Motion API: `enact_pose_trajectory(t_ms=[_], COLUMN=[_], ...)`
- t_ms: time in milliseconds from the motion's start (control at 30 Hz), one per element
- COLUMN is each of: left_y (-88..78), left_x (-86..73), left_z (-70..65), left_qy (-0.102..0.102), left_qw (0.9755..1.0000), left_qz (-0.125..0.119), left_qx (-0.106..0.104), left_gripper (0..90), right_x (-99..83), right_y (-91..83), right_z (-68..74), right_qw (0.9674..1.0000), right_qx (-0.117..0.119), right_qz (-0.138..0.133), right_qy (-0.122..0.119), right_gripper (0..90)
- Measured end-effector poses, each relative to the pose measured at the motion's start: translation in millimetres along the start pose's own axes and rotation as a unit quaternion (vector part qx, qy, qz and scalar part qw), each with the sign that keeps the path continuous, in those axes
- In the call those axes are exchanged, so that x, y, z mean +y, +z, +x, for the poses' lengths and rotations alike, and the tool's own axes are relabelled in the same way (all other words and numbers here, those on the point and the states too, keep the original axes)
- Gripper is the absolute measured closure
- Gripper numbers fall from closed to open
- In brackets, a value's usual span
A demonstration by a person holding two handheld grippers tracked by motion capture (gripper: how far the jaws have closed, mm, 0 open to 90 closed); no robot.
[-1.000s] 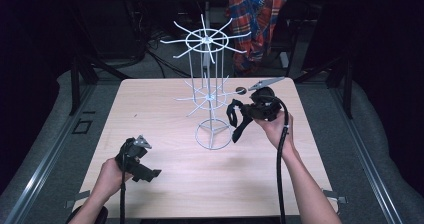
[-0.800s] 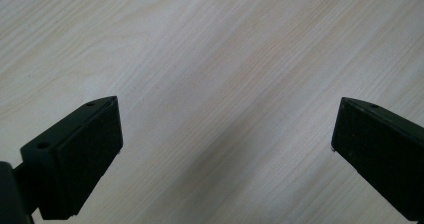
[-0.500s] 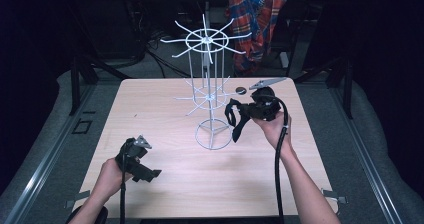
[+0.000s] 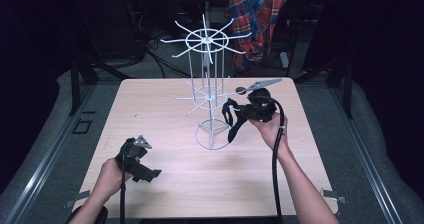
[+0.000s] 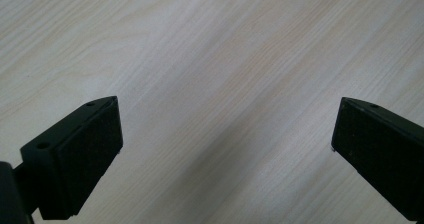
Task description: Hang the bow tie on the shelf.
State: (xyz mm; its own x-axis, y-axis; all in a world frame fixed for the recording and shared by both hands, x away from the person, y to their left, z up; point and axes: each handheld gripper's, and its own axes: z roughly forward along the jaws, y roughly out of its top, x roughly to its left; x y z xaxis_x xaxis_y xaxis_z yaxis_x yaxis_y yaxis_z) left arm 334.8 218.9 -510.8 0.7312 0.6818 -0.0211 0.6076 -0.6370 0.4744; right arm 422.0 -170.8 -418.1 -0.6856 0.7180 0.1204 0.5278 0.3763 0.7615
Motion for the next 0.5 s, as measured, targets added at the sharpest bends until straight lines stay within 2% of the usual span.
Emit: enact_pose_trajectory(t_ms=[500], left_y=[0.0], left_x=[-0.1], left_z=[-0.1], left_qy=[0.001], left_qw=[1.0000], left_qz=[0.001], left_qx=[-0.002], left_gripper=[0.0], right_x=[-4.3], right_y=[9.2], right_z=[1.0], right_qw=[0.9998], right_qx=[0.013], right_qz=[0.011], right_qy=[0.006], right_gripper=[86.5])
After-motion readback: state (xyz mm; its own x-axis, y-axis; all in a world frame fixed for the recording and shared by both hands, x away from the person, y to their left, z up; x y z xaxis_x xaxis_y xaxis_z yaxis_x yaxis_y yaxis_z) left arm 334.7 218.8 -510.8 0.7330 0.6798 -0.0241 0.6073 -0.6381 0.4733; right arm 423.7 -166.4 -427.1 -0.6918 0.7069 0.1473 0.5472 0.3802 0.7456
